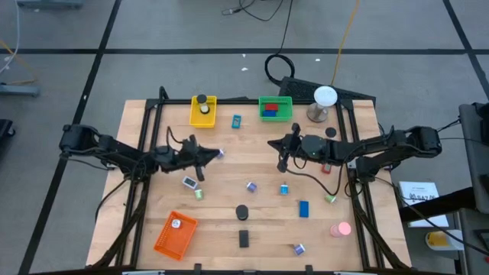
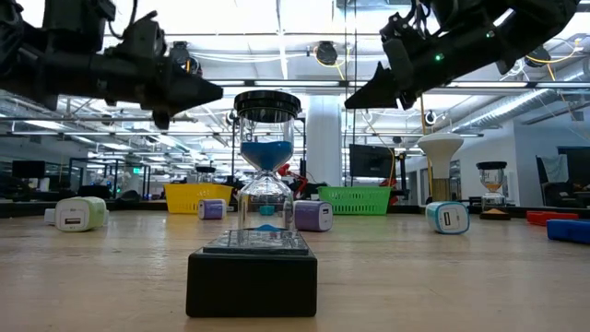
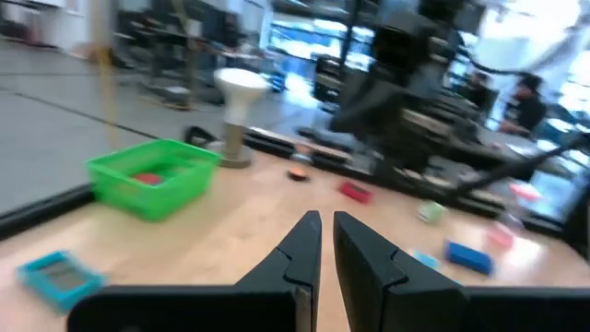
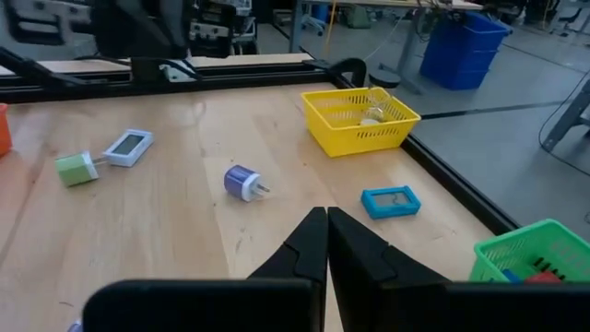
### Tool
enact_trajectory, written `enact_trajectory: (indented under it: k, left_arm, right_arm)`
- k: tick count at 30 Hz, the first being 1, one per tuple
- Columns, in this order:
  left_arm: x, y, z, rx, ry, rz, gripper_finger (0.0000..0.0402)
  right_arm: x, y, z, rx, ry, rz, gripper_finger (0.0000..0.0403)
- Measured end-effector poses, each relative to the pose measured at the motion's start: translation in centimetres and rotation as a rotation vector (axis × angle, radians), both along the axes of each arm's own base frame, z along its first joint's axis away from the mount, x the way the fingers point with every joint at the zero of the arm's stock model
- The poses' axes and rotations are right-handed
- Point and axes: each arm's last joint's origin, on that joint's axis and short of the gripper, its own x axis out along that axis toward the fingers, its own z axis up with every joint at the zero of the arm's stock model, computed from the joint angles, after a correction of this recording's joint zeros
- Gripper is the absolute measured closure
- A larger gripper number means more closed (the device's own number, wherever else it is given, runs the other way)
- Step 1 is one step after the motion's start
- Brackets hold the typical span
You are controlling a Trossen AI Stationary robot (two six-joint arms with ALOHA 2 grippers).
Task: Pick & Place Office items
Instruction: Put the top purple charger adapter into the orange bin
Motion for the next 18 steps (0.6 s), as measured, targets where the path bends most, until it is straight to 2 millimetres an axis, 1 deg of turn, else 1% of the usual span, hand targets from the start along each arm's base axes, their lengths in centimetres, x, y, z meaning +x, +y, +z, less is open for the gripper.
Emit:
enact_trajectory:
  k: [3, 6, 10, 14, 18]
  left_arm:
    - [1.1, -0.6, 0.3, 0.038, 0.092, -0.012, 0.0364]
    - [2.4, -1.0, 0.5, 0.070, 0.269, -0.002, 0.0364]
    - [3.3, -1.1, 1.0, 0.011, 0.515, 0.078, 0.0364]
    - [3.7, -1.1, 2.0, -0.061, 0.614, 0.121, 0.0364]
    - [3.7, -1.1, 2.5, -0.093, 0.676, 0.140, 0.0364]
  right_arm:
    - [0.0, 0.0, 0.1, 0.000, -0.014, 0.000, 0.0399]
    - [0.1, 0.0, 0.3, -0.001, -0.037, -0.001, 0.0399]
    - [0.1, 0.0, 0.4, -0.001, -0.044, -0.001, 0.0399]
    - [0.1, 0.0, 0.4, -0.005, -0.043, 0.000, 0.0399]
    - [0.1, 0.0, 0.4, -0.006, -0.042, 0.001, 0.0399]
